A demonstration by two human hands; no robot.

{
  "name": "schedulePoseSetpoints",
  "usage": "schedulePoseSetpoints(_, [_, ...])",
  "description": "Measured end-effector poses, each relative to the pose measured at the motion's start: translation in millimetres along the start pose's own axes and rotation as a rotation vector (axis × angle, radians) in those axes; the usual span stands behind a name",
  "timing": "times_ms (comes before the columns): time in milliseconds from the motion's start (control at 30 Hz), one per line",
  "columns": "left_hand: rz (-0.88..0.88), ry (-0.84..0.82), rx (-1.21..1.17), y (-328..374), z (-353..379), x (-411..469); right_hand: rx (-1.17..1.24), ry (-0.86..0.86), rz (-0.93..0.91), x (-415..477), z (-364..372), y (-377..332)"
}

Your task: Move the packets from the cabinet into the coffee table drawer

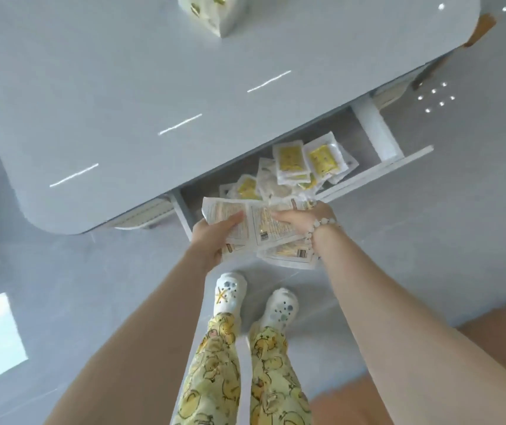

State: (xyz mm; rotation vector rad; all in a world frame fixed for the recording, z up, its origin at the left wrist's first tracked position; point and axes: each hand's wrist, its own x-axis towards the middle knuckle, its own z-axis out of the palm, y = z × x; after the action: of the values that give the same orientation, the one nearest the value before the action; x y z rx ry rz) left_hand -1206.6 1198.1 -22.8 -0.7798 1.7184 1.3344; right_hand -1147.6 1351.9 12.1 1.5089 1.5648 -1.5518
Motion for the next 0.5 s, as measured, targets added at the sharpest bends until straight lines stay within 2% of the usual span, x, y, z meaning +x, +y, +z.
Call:
schedulePoseSetpoints(300, [-0.08,0.012,-0.144,-25,5,147,-0.38,-0.048,-0.117,150,54,-24])
schedulePoseSetpoints(500, [-0.1,0.016,-0.179,-31,7,214,-0.553,-0.038,-0.19,216,88,-32])
